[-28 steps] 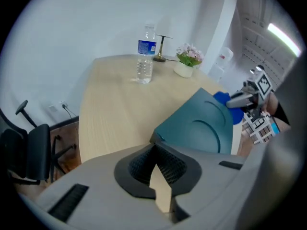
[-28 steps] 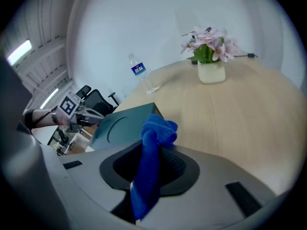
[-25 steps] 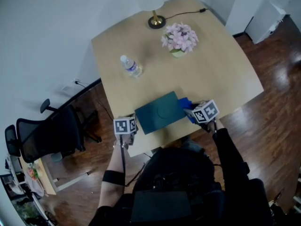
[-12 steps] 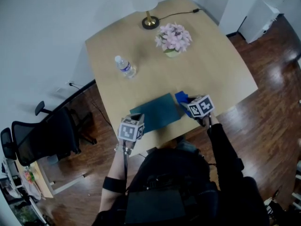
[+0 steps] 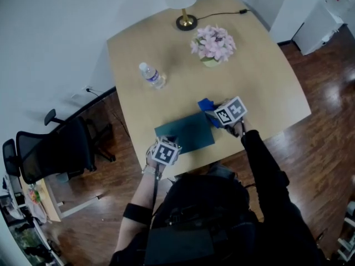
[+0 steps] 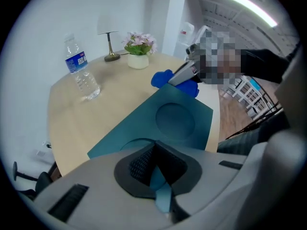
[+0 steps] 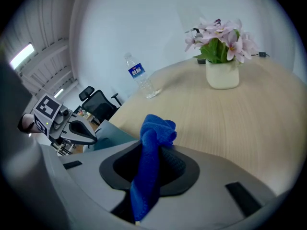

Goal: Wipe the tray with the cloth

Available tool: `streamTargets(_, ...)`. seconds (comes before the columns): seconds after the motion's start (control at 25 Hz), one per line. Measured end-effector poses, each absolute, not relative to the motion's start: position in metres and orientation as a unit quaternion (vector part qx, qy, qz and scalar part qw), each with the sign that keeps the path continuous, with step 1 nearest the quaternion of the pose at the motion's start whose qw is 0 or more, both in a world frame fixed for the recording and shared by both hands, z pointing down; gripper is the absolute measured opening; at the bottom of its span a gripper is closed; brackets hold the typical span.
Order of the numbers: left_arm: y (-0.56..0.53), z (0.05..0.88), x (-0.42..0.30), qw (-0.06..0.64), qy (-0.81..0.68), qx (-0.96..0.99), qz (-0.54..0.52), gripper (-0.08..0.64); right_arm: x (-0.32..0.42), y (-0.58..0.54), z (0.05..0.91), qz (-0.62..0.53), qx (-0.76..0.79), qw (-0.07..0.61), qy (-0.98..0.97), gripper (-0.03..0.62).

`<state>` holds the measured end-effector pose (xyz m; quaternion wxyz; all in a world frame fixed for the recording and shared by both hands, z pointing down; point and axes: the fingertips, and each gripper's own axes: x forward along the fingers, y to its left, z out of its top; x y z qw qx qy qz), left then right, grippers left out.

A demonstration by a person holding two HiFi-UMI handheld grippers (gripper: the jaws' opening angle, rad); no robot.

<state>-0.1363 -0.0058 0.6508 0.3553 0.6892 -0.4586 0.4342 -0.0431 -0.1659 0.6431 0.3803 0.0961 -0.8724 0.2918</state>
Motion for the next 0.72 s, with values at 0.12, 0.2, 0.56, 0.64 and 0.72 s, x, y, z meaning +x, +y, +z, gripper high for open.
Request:
streamTargets(0.12,-0.005,0.652,-0.138,0.366,-0.450,0.685,0.440,0.002,-0.044,-0.162,0.639,0.320,0.083,0.360,-0.872,0.100)
streamTargets(0.2,-0.006,0.652,-0.137,0.375,-0.445,0.688,0.433,0.002,-0.042,-0.157,0.637,0.334,0.079,0.347,-0.873,0.100)
streamTargets(0.56,-0.004,0.651,-0.141,0.369,-0.441,0.683,0.451,0.002,-0.002,-0.091,0.648,0.349,0.055,0.363,-0.862,0.098)
streamTargets(0.64,-0.006,0.649,-0.142,0.366,-0.440,0.685,0.452,0.002,0.011,-0.071,0.651,0.349,0.048,0.371,-0.859,0.098)
streamTargets(0.72,-0.008,0.648,-0.139,0.364,-0.435,0.688,0.452,0.002,0.024,-0.055,0.651,0.348,0.044,0.380,-0.856,0.098)
